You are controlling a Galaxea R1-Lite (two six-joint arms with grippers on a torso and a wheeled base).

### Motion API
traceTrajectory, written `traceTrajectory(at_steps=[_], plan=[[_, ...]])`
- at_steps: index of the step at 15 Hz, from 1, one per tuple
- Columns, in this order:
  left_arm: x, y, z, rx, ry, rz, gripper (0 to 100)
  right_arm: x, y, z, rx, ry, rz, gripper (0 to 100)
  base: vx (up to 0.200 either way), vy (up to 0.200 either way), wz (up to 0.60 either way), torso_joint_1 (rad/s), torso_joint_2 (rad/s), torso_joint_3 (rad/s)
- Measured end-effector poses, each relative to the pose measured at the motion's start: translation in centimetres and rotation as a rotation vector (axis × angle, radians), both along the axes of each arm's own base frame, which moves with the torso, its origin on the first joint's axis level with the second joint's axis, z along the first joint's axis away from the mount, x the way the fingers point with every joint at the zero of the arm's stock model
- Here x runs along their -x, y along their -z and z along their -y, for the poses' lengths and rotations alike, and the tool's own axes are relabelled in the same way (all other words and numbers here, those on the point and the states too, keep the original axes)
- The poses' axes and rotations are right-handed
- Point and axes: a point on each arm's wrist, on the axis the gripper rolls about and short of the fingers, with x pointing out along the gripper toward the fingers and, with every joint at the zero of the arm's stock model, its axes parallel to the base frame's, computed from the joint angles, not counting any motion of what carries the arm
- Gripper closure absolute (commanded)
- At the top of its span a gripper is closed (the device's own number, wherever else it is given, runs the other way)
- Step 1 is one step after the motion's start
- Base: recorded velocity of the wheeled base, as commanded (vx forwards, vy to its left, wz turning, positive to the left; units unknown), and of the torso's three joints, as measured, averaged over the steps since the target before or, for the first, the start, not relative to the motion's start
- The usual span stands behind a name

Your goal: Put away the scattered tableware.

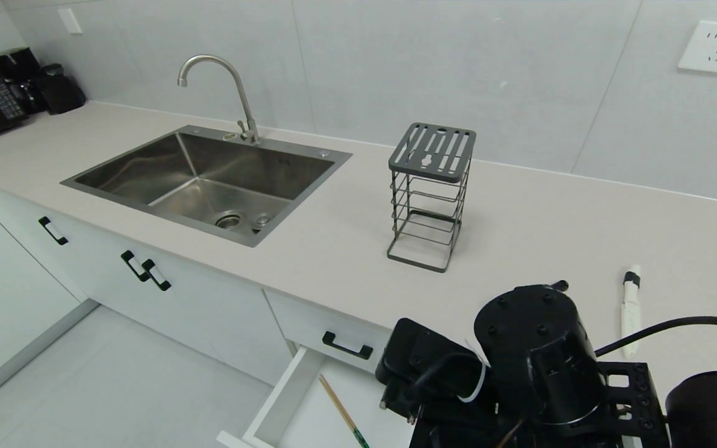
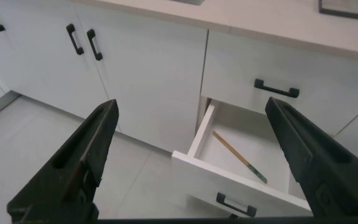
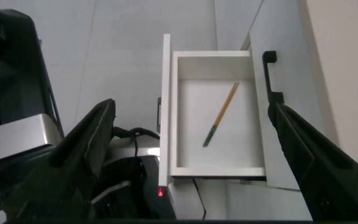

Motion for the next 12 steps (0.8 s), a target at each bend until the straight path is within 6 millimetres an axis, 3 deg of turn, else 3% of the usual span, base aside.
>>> traceTrajectory(at_steps=[4, 12], plan=[[0.0, 0.0, 0.0, 0.001, 0.000, 0.000, 0, -0.9, 0.4, 0.0, 0.005, -0.031, -0.038, 0, 0.000, 0.000, 0.00, 0.281, -0.56, -0.267], [0.0, 0.0, 0.0, 0.000, 0.000, 0.000, 0, -3.2, 2.1, 1.9, 0.028, 0.098, -0.127, 0, 0.000, 0.000, 0.00, 0.015, -0.03, -0.015]])
